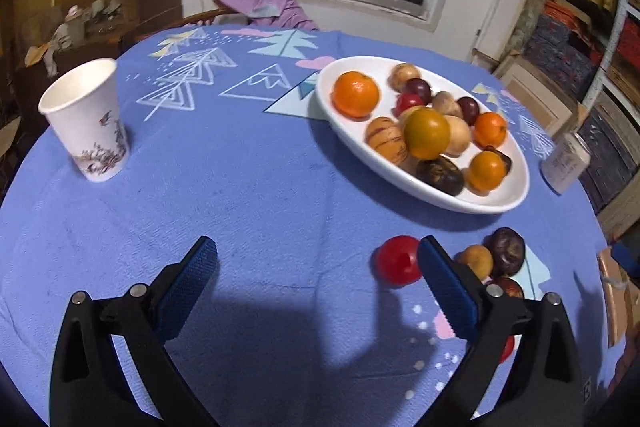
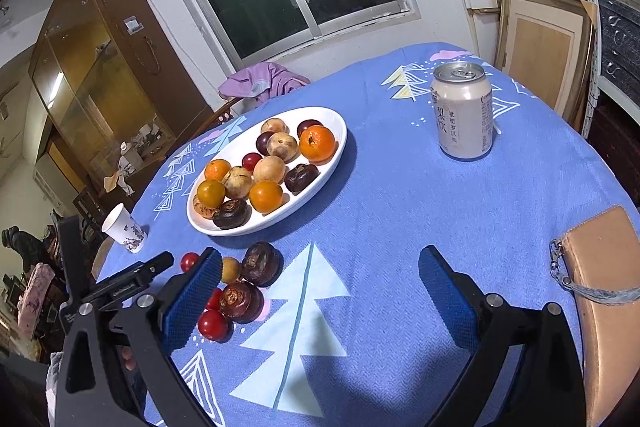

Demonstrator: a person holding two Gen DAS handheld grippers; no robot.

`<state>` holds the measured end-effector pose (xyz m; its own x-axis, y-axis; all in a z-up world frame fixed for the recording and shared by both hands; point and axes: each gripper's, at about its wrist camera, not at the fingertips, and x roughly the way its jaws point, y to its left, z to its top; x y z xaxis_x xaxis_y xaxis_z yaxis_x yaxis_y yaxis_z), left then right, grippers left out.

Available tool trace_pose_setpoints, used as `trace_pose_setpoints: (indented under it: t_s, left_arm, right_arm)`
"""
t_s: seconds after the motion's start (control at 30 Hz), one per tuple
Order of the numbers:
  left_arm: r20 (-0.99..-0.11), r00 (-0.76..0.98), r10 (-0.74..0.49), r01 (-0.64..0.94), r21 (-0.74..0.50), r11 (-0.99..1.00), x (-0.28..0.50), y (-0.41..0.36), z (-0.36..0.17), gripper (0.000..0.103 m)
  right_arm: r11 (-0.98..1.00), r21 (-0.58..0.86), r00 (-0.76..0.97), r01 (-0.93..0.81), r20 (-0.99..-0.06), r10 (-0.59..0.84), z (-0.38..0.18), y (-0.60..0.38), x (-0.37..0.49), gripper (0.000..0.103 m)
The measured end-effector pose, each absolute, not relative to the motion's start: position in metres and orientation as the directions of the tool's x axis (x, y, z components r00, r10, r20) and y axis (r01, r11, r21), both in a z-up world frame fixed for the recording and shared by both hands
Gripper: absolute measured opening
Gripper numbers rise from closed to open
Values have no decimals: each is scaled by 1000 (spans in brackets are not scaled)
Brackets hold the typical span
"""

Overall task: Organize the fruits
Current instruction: 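Move both open tools back toward the remaining fruit cluster, then grasp a red cherry tomato with the left tool while the right tool grasps another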

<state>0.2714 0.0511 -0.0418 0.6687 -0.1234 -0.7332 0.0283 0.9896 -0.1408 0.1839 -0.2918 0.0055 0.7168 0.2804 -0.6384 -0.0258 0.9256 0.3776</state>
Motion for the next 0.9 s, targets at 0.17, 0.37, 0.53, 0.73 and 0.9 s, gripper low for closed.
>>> trace_pose_setpoints:
  t_s: [0.17,0.37,0.53,0.73,0.9]
  left_arm:
    - [-723,680,-123,137,-40,990,264,18,-47,98]
    - [-712,691,-128,211,30,977,252,-9,-47,98]
    - [-737,663,-133,179,-17,984,260,0,-52,98]
    - [-757,636,-151,150,-71,986,271,11,-57,75]
    - [-738,664,-122,189,8,982,268,-4,-52,75]
  right_arm:
    - [928,372,702,-23,-654,280,0,-290,187,99]
    - [929,369,698,-28,-658,283,-2,-288,187,99]
    - [931,364,694,-28,-663,280,-4,-287,187,100]
    - [935,353,687,-36,-671,279,-6,-283,188,100]
    - [939,342,683,-43,-676,278,-7,-279,188,100]
